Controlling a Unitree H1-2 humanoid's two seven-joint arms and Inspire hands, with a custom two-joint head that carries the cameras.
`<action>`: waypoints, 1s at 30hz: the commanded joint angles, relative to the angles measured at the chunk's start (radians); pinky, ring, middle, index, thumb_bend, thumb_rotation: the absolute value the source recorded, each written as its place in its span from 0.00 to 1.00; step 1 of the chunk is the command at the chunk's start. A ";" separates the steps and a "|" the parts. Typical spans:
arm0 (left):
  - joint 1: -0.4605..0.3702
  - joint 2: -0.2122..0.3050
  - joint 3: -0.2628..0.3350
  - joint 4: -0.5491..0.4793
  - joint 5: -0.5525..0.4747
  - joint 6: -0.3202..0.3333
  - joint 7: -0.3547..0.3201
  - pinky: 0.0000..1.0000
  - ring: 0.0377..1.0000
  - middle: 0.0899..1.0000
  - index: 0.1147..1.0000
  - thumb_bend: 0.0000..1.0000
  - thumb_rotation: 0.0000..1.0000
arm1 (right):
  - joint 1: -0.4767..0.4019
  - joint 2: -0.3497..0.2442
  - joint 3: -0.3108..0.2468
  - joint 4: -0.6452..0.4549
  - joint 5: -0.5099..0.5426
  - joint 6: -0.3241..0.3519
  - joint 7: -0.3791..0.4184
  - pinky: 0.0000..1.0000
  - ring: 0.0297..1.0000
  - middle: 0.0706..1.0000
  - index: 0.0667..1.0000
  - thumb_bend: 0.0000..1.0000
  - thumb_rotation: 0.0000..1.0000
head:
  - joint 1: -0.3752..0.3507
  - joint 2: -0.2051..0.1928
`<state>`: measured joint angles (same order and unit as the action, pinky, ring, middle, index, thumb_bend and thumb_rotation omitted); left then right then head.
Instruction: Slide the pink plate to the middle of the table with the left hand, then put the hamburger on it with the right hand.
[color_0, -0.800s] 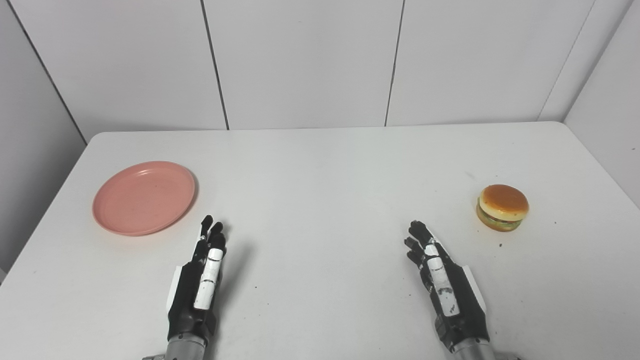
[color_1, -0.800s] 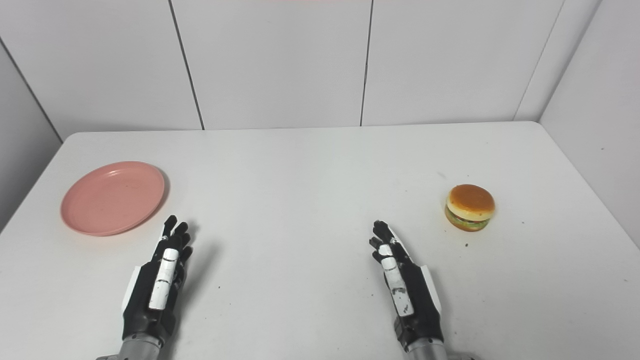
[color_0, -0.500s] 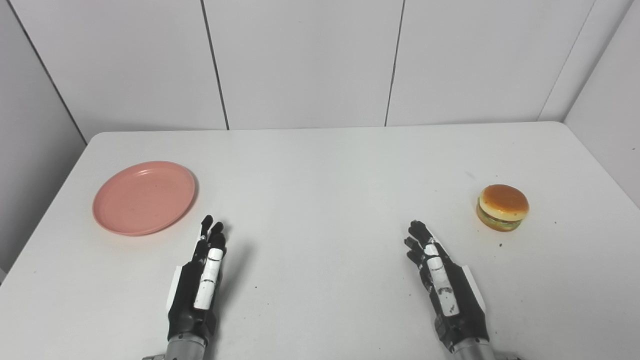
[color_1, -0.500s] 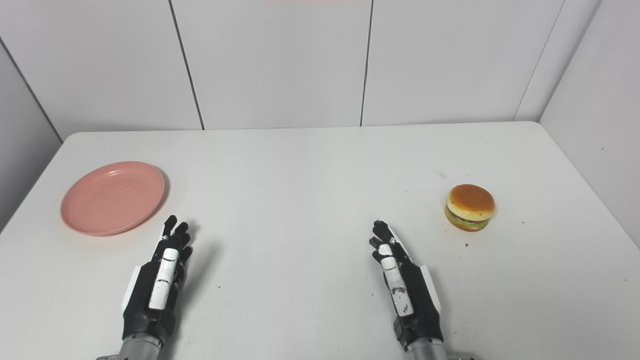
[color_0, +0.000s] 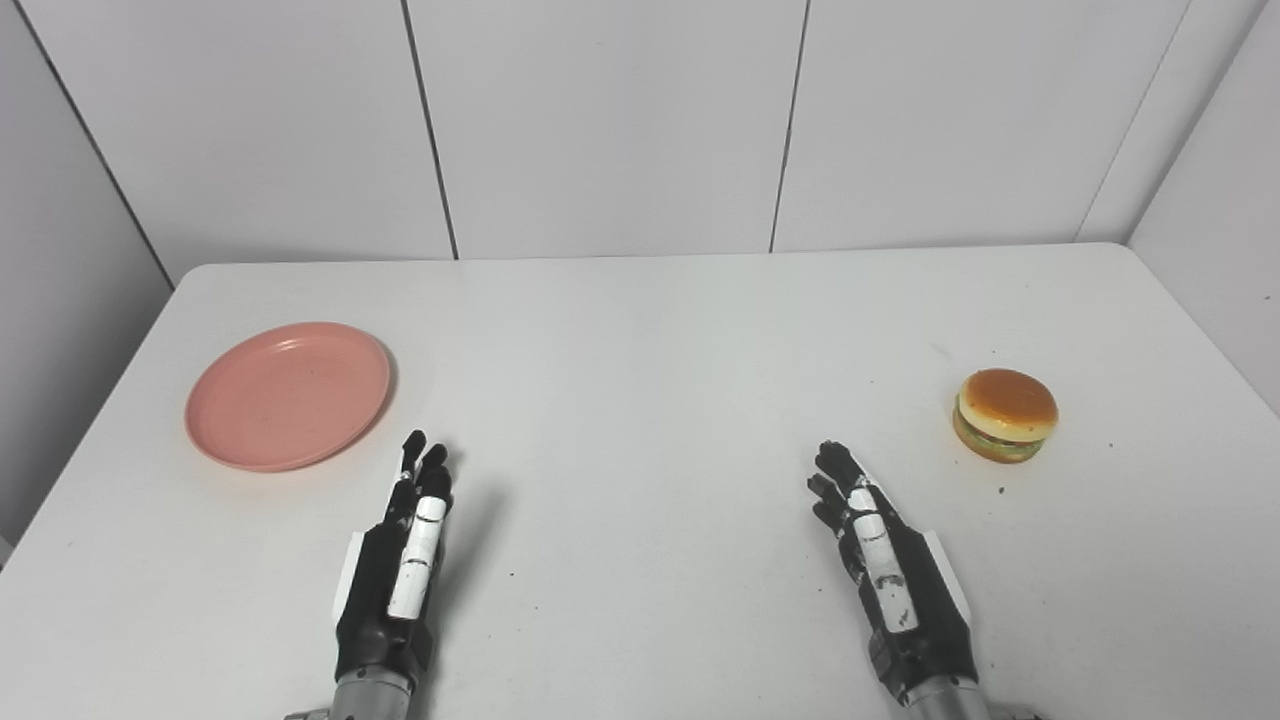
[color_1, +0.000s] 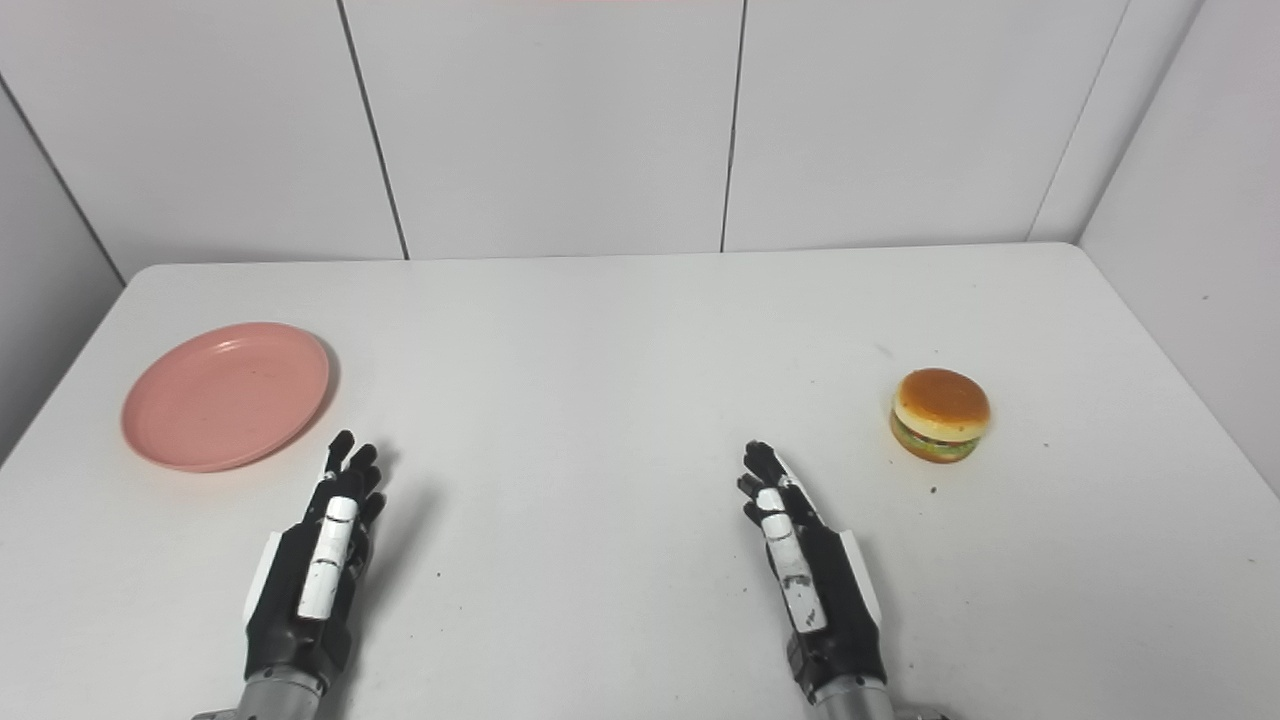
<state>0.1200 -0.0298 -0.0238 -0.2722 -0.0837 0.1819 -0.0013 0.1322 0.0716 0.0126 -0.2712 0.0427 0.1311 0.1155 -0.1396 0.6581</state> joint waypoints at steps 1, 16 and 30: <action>0.056 0.013 -0.003 -0.021 0.000 0.013 -0.014 1.00 1.00 0.98 1.00 0.65 0.82 | 0.066 -0.036 0.011 -0.032 0.005 0.010 0.011 0.94 0.92 0.92 0.89 0.83 0.90 | 0.000 -0.001; 0.057 0.017 -0.004 -0.022 0.002 0.017 -0.016 1.00 1.00 0.98 1.00 0.64 0.83 | 0.066 -0.036 0.013 -0.036 0.001 0.017 0.014 0.95 0.92 0.93 0.89 0.82 0.90 | 0.000 0.001; 0.056 0.014 -0.008 -0.027 0.013 0.023 -0.012 1.00 1.00 0.97 1.00 0.64 0.83 | 0.067 -0.037 0.012 -0.040 0.004 0.022 0.016 0.94 0.92 0.92 0.89 0.82 0.90 | 0.009 -0.004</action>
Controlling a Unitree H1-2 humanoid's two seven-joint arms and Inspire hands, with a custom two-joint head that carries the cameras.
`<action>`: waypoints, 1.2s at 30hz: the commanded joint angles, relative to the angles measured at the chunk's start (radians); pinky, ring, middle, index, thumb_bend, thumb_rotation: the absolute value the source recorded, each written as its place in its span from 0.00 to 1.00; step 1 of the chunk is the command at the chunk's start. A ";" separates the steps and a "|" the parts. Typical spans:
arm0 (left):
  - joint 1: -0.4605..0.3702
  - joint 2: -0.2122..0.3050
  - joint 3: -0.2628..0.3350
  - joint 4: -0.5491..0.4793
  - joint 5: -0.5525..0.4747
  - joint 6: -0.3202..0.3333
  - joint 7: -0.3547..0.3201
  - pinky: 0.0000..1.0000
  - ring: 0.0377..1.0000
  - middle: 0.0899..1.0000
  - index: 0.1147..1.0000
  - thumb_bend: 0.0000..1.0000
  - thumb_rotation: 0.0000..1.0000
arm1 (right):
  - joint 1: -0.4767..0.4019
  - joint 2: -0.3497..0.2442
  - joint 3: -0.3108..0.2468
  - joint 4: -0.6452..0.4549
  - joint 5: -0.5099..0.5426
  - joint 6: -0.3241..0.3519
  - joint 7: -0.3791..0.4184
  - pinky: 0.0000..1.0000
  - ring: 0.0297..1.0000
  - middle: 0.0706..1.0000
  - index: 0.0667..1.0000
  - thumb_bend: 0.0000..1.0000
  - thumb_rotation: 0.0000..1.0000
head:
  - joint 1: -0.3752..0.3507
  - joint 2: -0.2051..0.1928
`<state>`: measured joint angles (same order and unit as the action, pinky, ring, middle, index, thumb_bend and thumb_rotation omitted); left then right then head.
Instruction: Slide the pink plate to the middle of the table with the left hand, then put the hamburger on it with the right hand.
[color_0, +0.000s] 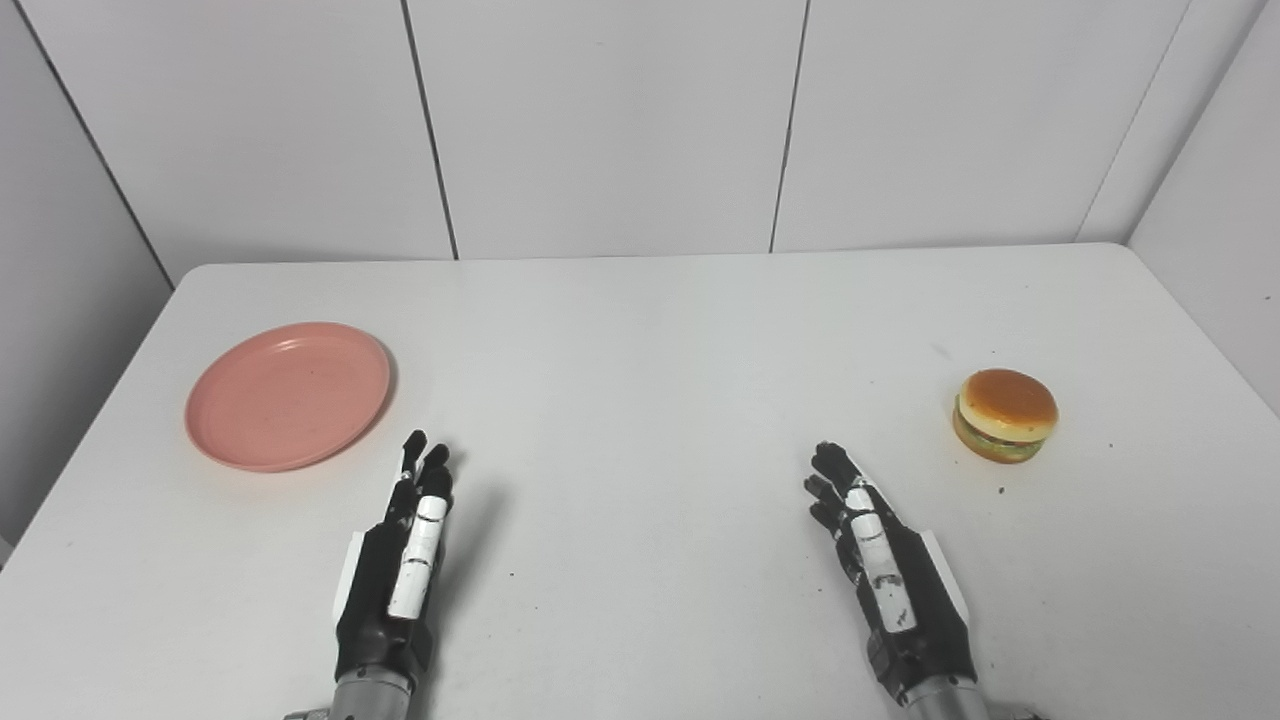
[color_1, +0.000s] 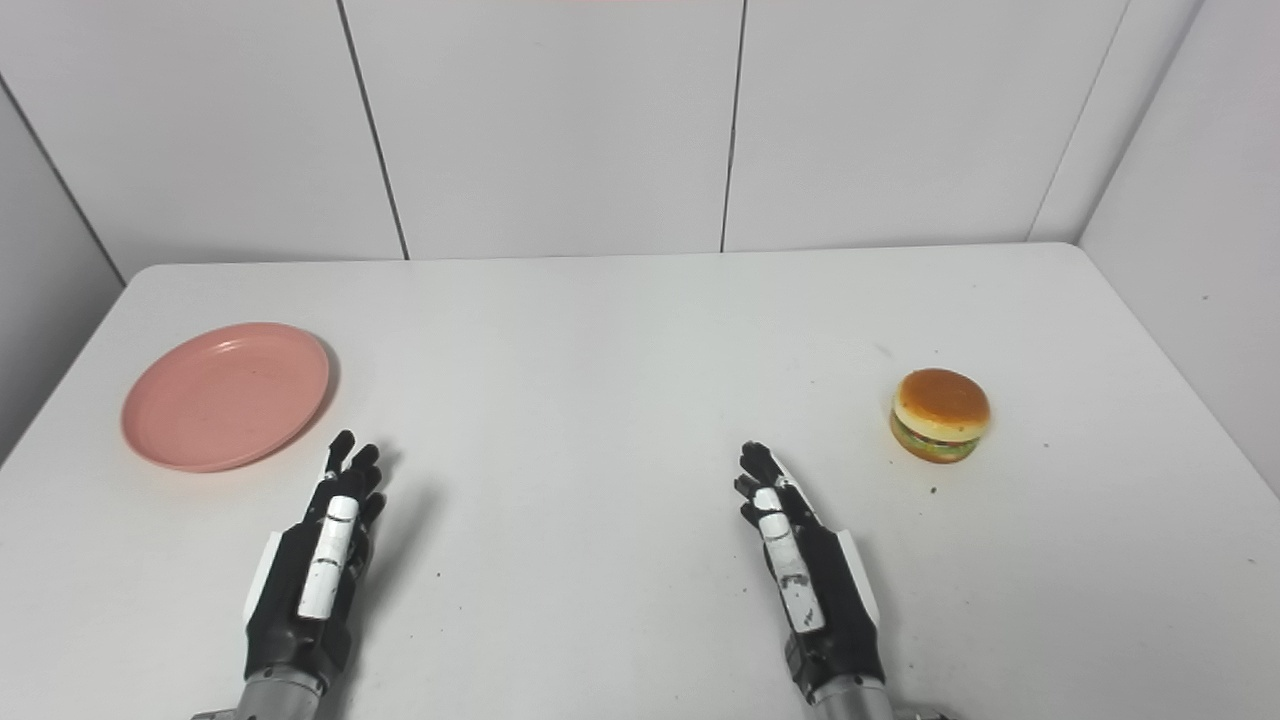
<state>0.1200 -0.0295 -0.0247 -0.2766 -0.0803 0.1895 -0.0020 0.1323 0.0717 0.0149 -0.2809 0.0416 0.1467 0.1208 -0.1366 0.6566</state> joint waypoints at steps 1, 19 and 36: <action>0.056 0.013 -0.008 -0.021 0.010 0.014 -0.012 1.00 1.00 0.98 1.00 0.64 0.83 | 0.066 -0.038 0.009 -0.029 0.008 0.005 0.012 0.95 0.92 0.92 0.89 0.82 0.90 | 0.016 -0.005; 0.062 -0.080 -0.105 0.051 0.095 -0.053 0.067 1.00 0.98 0.95 1.00 0.61 0.81 | 0.059 -0.125 -0.091 0.053 0.085 -0.069 0.084 0.95 0.92 0.93 0.92 0.79 0.93 | 0.265 -0.100; 0.048 -0.102 -0.130 0.180 0.137 -0.165 0.110 1.00 0.98 0.95 1.00 0.61 0.80 | 0.033 -0.139 -0.108 0.174 0.119 -0.152 0.103 0.99 0.94 0.95 0.93 0.77 0.94 | 0.349 -0.214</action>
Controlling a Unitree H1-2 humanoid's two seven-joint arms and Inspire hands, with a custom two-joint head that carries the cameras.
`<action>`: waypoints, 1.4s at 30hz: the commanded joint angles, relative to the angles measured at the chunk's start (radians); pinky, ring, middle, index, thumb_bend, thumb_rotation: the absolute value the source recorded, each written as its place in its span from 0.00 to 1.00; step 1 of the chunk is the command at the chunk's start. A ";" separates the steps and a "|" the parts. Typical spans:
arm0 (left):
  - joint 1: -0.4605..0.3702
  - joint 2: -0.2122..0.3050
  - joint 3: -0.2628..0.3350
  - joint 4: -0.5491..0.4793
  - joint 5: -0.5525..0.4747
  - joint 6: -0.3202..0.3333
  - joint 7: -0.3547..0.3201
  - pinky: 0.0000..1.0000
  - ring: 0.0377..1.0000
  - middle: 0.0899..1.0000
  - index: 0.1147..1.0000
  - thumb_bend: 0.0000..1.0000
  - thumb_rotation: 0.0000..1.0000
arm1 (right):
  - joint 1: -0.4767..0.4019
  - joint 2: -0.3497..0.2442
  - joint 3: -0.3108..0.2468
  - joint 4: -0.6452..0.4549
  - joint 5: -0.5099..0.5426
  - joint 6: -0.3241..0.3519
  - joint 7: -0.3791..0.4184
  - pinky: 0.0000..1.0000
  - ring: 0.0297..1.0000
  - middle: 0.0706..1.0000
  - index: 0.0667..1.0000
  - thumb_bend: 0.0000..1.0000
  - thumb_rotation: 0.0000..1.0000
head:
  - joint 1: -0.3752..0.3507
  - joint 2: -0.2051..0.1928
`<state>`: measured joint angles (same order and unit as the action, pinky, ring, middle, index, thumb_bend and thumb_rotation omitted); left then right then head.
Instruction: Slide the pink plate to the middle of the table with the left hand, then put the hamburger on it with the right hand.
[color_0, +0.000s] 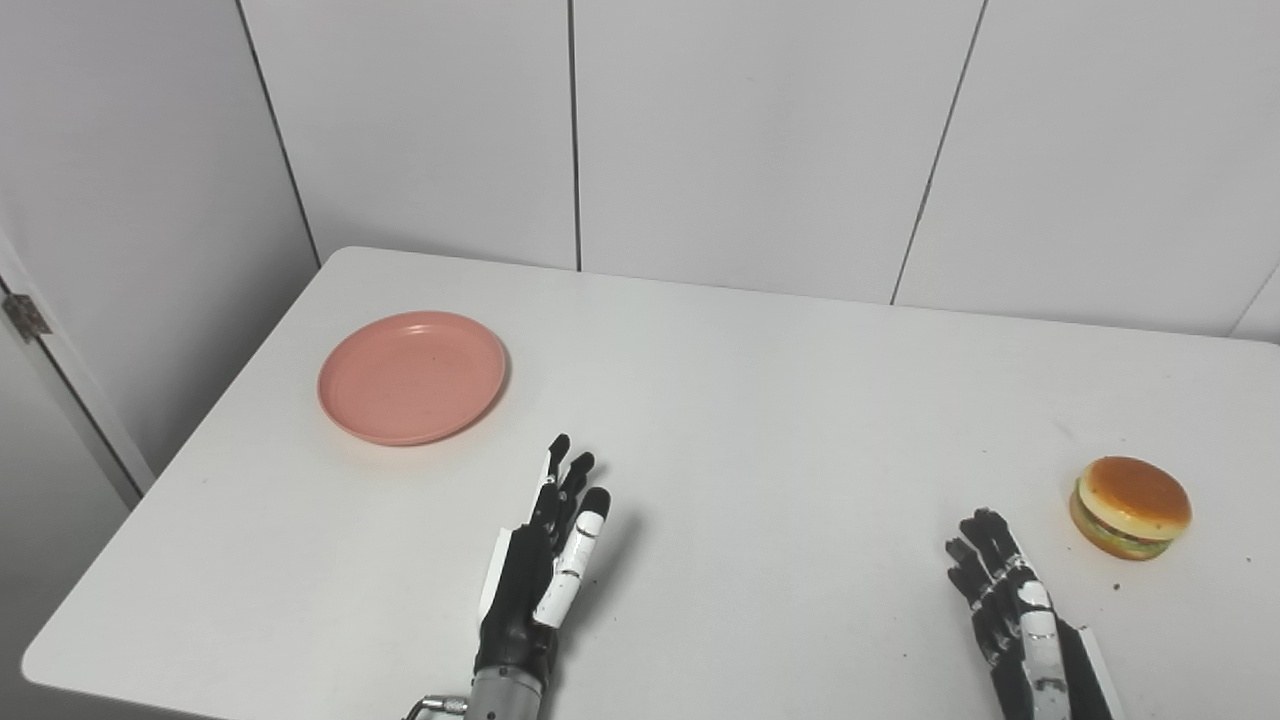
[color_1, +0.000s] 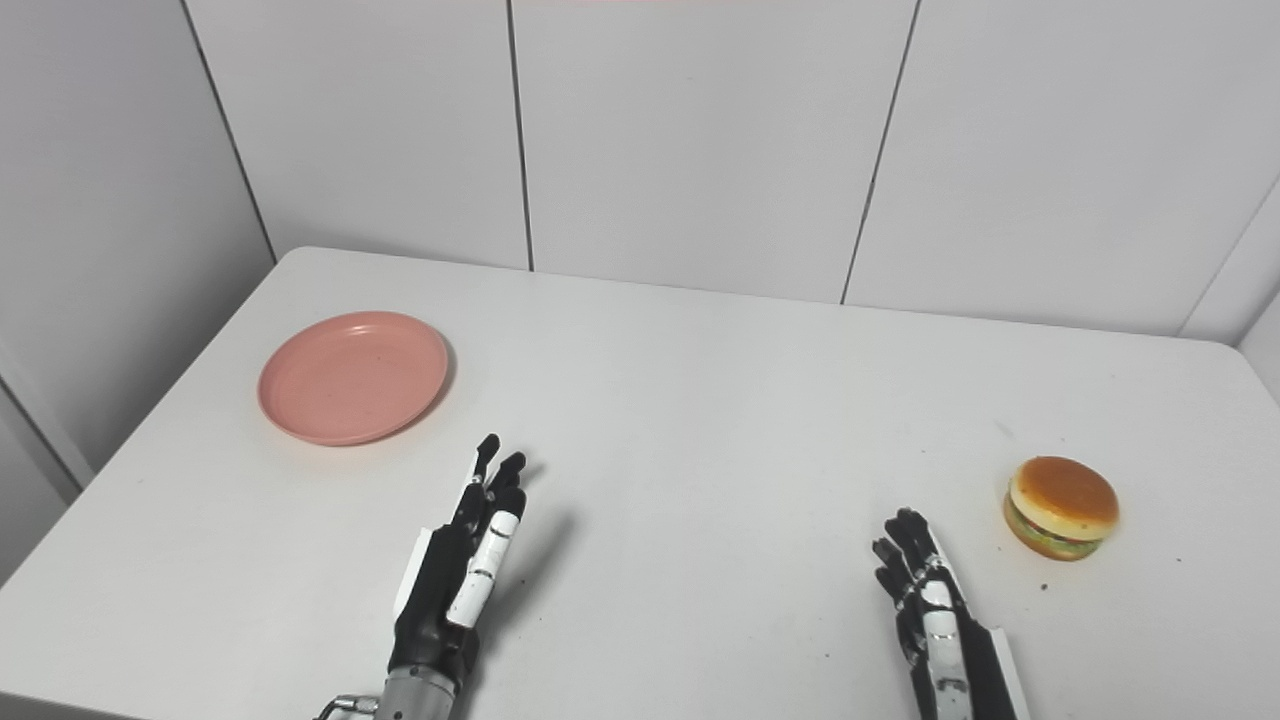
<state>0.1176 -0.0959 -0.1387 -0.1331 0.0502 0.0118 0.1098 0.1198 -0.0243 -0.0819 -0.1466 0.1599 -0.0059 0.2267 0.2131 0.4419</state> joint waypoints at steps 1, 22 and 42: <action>0.047 -0.037 -0.016 0.046 0.010 0.007 0.001 1.00 0.98 0.95 1.00 0.62 0.80 | 0.042 -0.045 -0.011 0.049 0.003 -0.003 -0.002 1.00 0.94 0.95 0.94 0.78 0.95 | 0.003 -0.006; 0.031 -0.001 -0.040 0.113 0.149 -0.141 0.036 0.92 0.92 0.90 0.98 0.62 0.83 | 0.030 -0.058 0.017 0.112 0.010 -0.032 -0.019 1.00 0.94 0.95 0.94 0.80 0.94 | -0.005 -0.059; -0.159 0.103 0.031 -0.049 0.234 -0.285 0.015 0.75 0.79 0.77 0.79 0.69 0.83 | 0.013 -0.063 0.050 0.129 0.010 -0.018 -0.023 0.98 0.93 0.94 0.92 0.82 0.92 | 0.003 -0.074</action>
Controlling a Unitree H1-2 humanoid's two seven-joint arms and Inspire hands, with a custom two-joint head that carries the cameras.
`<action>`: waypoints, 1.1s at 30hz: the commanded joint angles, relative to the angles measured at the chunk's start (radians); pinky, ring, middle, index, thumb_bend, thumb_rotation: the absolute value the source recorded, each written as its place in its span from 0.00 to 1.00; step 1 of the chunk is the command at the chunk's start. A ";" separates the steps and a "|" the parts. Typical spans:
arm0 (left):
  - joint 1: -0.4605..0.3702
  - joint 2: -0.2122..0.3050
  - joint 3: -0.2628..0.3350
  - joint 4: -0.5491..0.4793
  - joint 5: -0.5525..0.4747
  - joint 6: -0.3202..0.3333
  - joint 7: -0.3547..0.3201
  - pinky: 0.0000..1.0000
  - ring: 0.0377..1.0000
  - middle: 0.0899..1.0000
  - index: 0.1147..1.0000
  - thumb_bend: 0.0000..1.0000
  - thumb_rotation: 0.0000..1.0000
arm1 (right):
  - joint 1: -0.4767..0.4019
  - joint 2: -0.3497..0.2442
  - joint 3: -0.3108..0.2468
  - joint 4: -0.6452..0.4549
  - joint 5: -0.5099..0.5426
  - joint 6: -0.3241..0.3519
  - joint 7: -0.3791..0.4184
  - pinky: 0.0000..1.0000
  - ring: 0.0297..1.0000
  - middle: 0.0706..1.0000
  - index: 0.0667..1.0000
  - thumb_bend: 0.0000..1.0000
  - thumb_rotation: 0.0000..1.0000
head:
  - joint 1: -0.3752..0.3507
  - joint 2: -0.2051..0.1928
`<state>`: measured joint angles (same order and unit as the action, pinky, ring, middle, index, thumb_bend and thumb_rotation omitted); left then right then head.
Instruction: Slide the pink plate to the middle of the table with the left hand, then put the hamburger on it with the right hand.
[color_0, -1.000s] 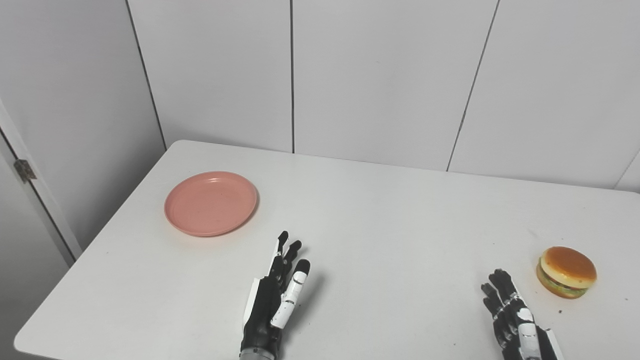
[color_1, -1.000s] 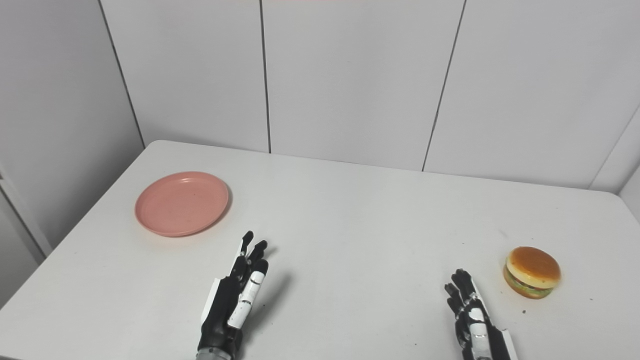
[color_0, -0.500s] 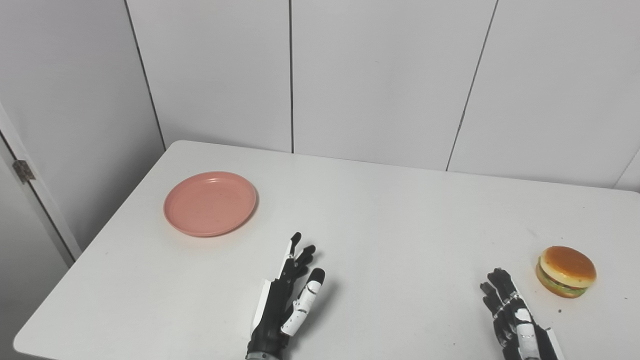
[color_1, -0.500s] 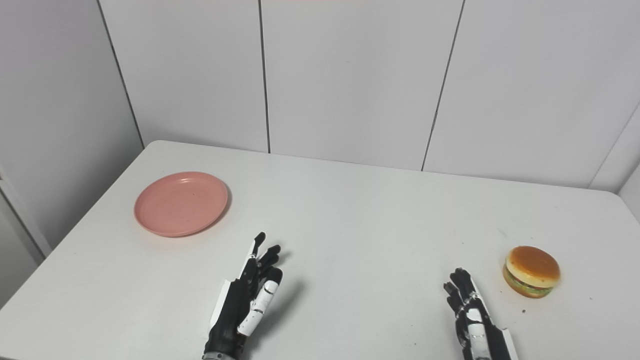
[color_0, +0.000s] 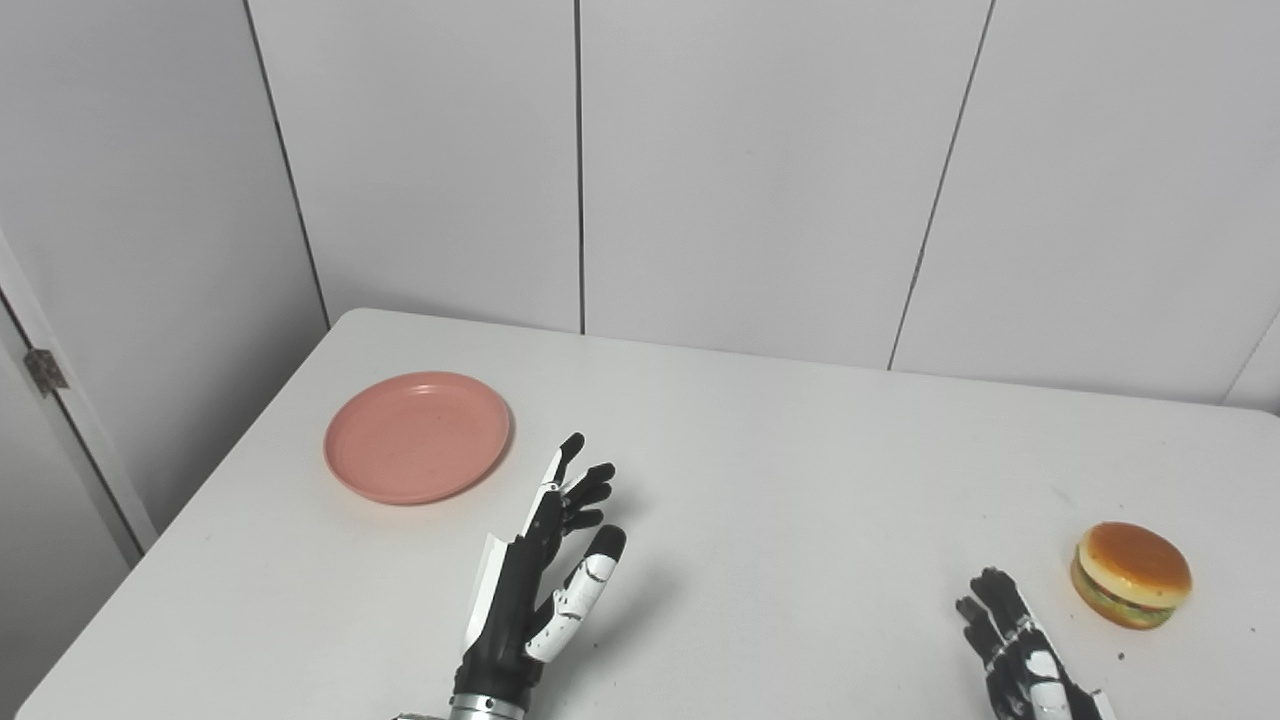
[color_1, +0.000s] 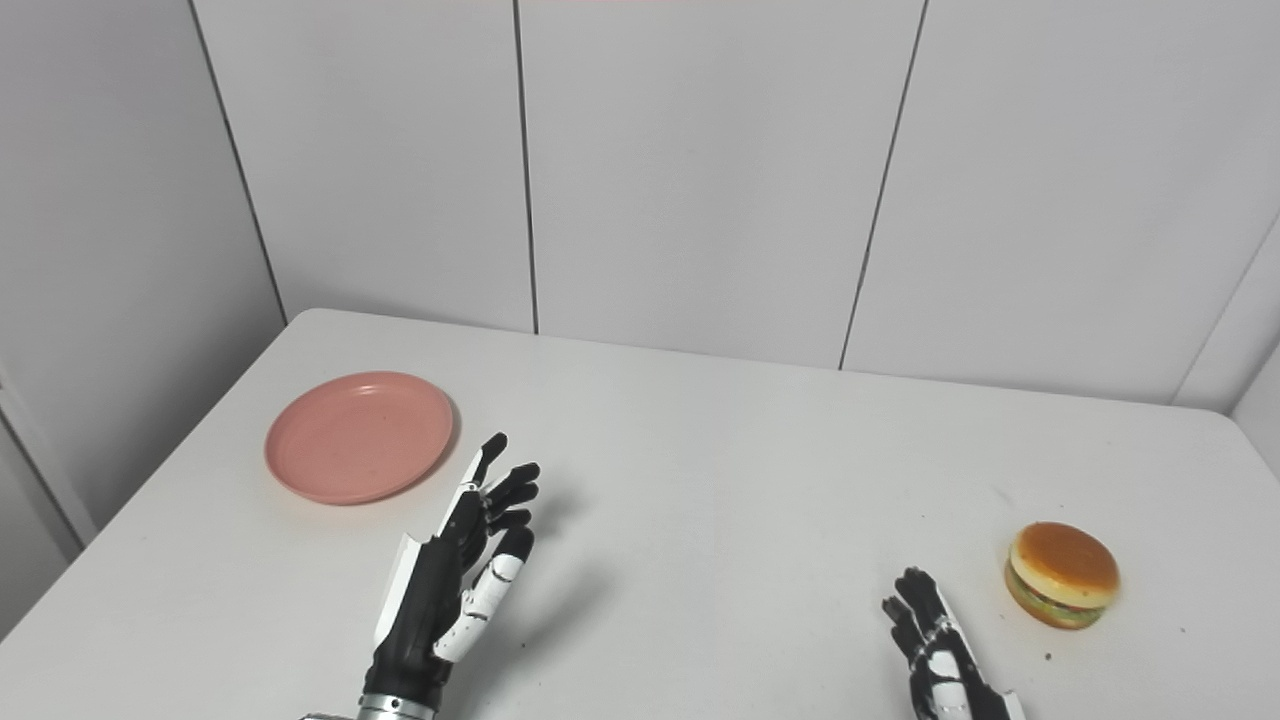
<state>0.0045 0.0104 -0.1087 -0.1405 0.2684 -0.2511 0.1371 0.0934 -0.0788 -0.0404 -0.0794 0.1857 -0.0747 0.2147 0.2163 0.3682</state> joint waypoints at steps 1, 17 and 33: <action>-0.059 0.001 0.003 -0.046 0.018 -0.019 -0.012 0.76 0.79 0.77 0.79 0.71 0.84 | 0.040 -0.009 0.009 0.062 -0.014 0.050 -0.010 0.99 0.94 0.94 0.93 0.82 0.92 | -0.001 0.000; -0.262 0.091 0.113 -0.065 -0.060 0.075 -0.064 0.77 0.78 0.81 0.85 0.80 0.84 | 0.044 -0.015 0.024 0.048 -0.016 0.064 -0.019 0.98 0.93 0.94 0.92 0.83 0.92 | -0.005 0.007; -0.393 0.222 0.280 0.041 -0.306 0.215 -0.134 0.87 0.86 0.85 0.87 0.92 0.84 | 0.051 -0.020 0.034 0.029 -0.026 0.076 -0.024 0.96 0.92 0.93 0.92 0.84 0.93 | -0.014 0.022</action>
<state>-0.3285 0.1979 0.1504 -0.0987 -0.0163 -0.0368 0.0097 0.0943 -0.0874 -0.0216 -0.0867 0.1789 -0.0743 0.1964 0.2041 0.3881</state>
